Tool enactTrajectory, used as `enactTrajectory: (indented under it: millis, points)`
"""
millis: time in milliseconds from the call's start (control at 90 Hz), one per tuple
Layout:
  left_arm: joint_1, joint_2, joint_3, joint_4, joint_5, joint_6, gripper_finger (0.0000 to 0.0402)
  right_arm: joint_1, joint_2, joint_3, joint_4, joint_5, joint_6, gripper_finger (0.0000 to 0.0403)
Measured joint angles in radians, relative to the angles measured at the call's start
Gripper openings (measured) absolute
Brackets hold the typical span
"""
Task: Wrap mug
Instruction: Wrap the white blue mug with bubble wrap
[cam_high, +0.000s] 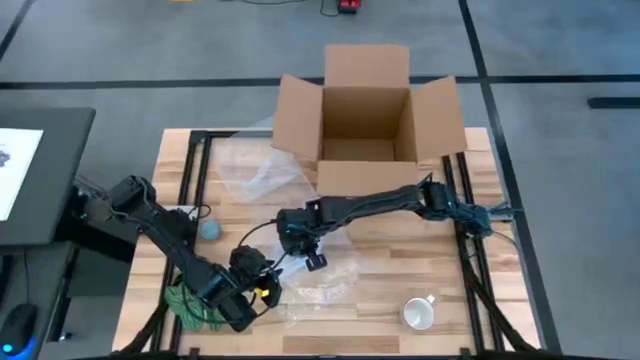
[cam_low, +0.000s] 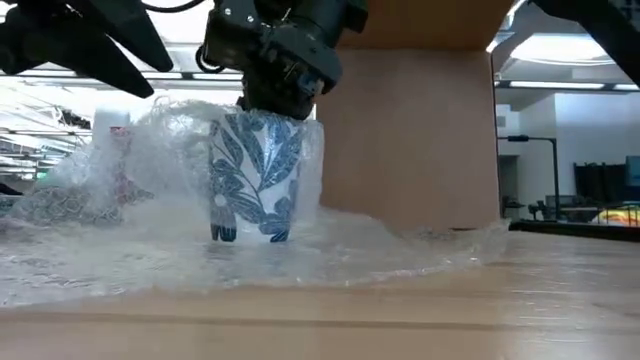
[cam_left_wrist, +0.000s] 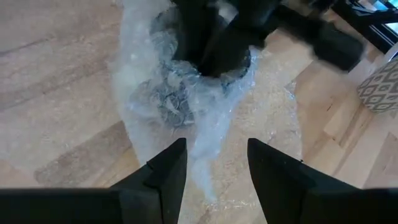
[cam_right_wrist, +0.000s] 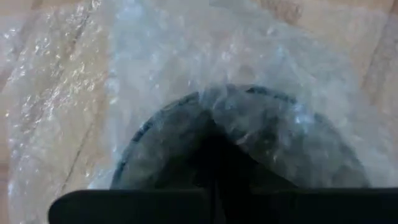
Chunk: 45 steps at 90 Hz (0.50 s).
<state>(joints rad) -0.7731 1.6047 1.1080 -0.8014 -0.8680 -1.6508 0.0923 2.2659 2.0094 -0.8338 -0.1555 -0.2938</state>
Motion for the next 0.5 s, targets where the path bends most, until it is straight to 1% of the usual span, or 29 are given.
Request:
enactTrajectory:
  millis: [167,311,400,500]
  points:
    - [0.0,0.0,0.0,0.0,-0.001,0.0,0.0148,0.007,-0.09,0.002,-0.026,0.0,0.0,0.0]
    - [0.0,0.0,0.0,0.0,-0.002,0.0,0.0148,-0.004,-0.136,0.002,-0.026,0.001,0.024,0.0]
    - [0.0,0.0,0.0,0.0,-0.003,0.0,0.0148,-0.02,-0.141,0.003,-0.023,0.004,0.055,0.0]
    - [0.0,0.0,0.0,0.0,-0.003,0.0,0.0148,-0.035,-0.103,0.003,-0.025,0.007,0.067,0.0]
